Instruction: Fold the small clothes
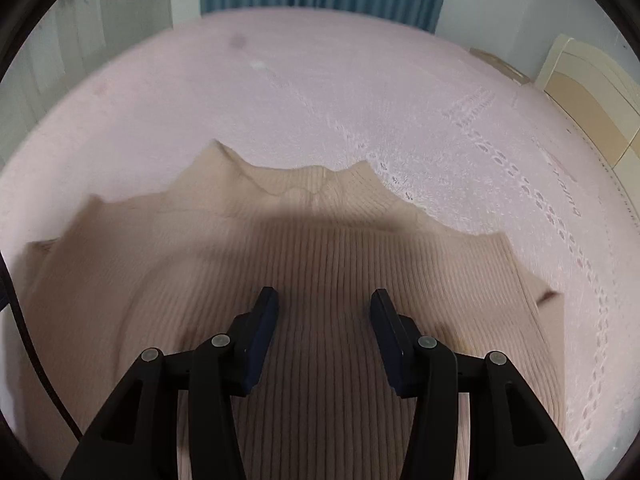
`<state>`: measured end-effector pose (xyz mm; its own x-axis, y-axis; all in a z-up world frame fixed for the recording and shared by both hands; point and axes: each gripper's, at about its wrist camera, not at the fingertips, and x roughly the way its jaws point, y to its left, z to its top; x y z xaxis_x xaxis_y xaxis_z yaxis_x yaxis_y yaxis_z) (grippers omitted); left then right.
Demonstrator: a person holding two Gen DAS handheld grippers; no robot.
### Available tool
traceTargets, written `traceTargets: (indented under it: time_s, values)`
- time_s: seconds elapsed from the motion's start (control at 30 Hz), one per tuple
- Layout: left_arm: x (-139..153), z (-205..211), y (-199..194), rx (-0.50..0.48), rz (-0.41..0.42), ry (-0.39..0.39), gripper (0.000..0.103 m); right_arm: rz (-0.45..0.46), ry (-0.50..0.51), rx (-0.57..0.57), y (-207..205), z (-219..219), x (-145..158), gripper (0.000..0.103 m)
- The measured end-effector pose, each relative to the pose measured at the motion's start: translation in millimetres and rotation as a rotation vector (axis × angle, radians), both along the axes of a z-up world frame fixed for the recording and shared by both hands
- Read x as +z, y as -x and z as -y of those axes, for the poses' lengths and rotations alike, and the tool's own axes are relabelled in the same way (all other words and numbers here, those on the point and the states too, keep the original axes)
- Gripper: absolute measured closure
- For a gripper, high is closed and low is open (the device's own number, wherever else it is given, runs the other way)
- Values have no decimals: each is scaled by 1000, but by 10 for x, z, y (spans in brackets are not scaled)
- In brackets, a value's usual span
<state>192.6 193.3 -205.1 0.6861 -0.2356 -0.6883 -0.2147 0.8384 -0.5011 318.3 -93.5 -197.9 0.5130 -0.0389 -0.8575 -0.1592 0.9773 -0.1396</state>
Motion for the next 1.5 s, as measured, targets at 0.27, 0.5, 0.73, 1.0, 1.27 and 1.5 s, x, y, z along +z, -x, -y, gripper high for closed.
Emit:
traceTargets:
  time_s: [0.27, 0.5, 0.73, 1.0, 1.27, 1.5]
  values:
    - [13, 68, -46, -17, 3, -16, 49, -22, -18, 7, 176, 59, 70, 56]
    - [5, 42, 73, -48, 19, 62, 46, 8, -34, 133, 1002, 116, 277, 56]
    - [-55, 177, 206, -86, 7, 96, 44, -8, -20, 179, 1804, 265, 163, 56]
    - [-203, 487, 376, -147, -74, 82, 43, -60, -111, 304, 2208, 487, 135, 56]
    - [-261, 599, 363, -141, -77, 29, 36, 164, -277, 264, 2060, 1017, 564, 56]
    - [-279, 521, 214, -90, -110, 68, 59, 289, -241, 10, 1797, 1727, 504, 56]
